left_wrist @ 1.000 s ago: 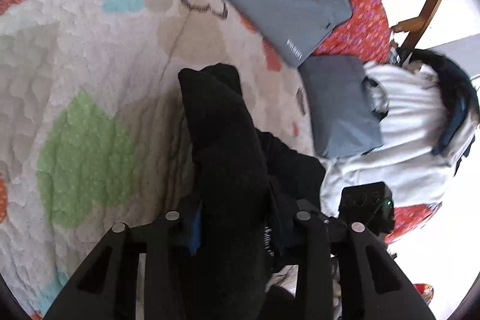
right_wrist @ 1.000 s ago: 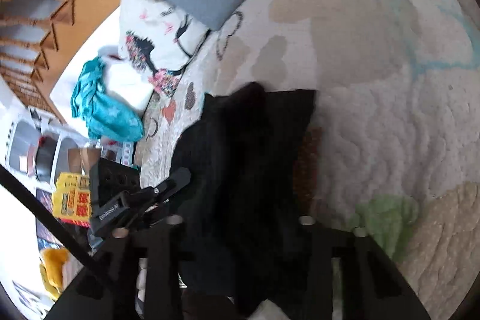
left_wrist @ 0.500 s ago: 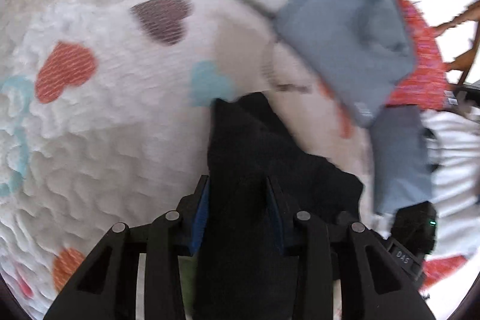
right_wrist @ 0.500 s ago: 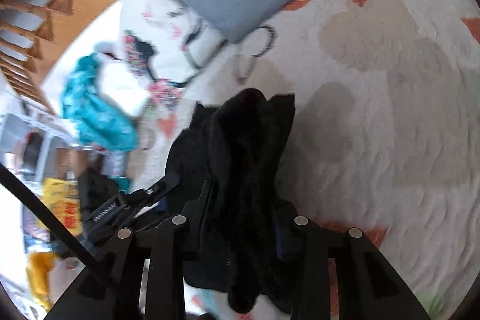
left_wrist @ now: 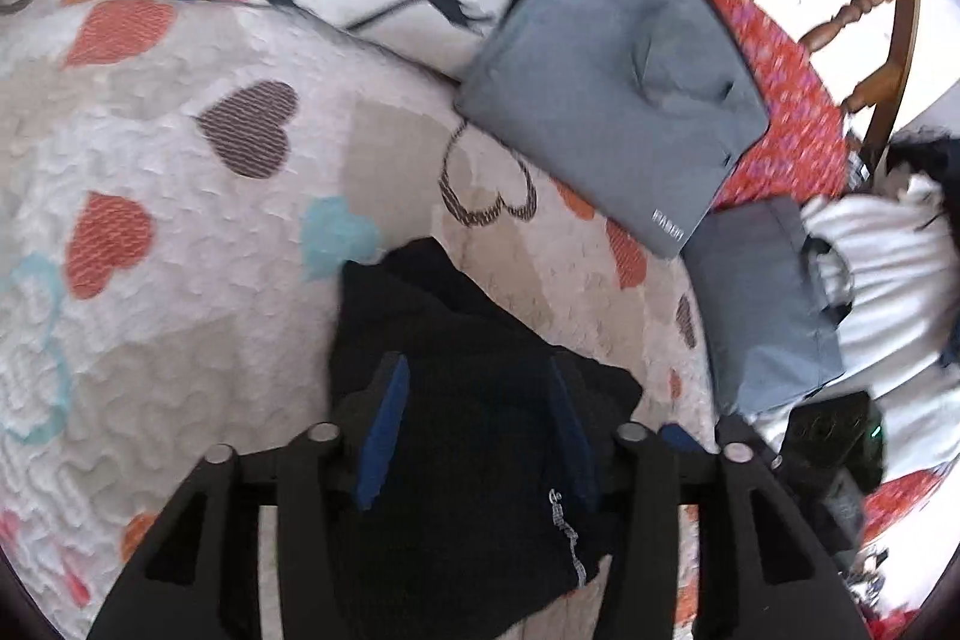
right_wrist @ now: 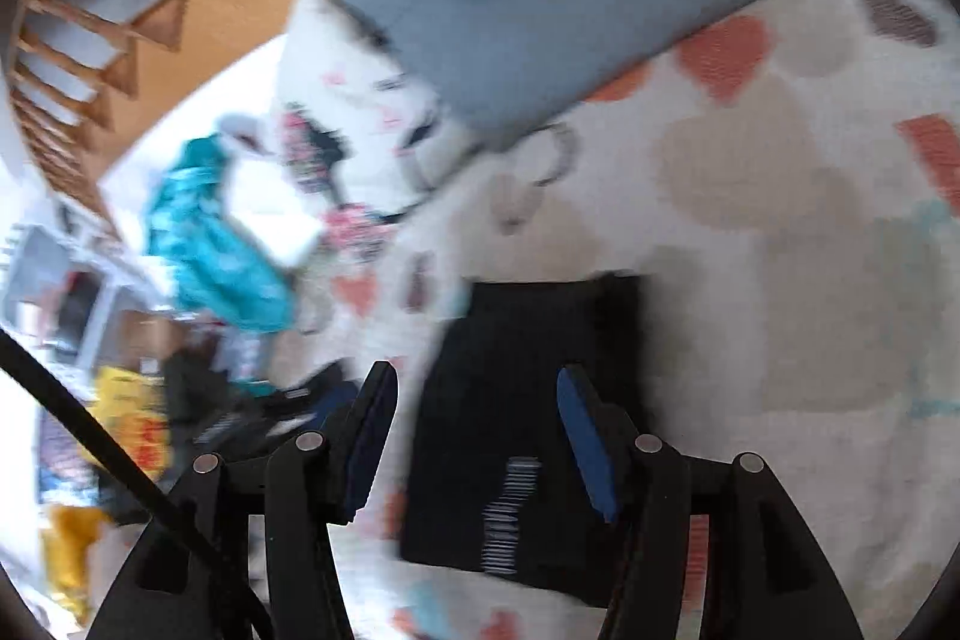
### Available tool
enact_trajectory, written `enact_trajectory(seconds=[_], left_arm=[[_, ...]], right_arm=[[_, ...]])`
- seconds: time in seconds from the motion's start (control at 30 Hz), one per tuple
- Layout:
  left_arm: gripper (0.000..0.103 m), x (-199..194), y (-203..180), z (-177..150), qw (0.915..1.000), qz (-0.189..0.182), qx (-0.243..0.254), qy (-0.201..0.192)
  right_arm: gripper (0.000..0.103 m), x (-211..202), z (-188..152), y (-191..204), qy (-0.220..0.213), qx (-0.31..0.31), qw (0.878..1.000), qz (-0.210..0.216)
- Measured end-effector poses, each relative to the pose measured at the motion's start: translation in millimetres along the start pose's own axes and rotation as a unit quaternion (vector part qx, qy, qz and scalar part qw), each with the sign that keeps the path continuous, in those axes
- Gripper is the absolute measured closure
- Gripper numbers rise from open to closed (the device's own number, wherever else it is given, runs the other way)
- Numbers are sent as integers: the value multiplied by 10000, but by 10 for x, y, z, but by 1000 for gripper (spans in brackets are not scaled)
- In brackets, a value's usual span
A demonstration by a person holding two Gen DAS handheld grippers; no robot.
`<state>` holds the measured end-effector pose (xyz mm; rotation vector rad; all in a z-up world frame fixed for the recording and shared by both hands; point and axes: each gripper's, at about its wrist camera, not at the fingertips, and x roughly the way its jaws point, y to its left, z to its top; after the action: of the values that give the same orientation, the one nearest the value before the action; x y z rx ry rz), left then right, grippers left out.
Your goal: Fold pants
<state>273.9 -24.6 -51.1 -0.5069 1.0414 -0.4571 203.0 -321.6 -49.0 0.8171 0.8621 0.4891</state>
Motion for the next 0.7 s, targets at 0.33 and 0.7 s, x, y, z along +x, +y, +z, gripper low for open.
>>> enact_trajectory(seconds=[0.33,0.7], left_arm=[[55,426,133,-52,9993,146,-261,232],[51,-51,162,-965,9986,319,368,-207]], right_arm=[[49,398,281,-491,156,546,9966,-603],[37,101,-615,-665,25,1017,9944,296]])
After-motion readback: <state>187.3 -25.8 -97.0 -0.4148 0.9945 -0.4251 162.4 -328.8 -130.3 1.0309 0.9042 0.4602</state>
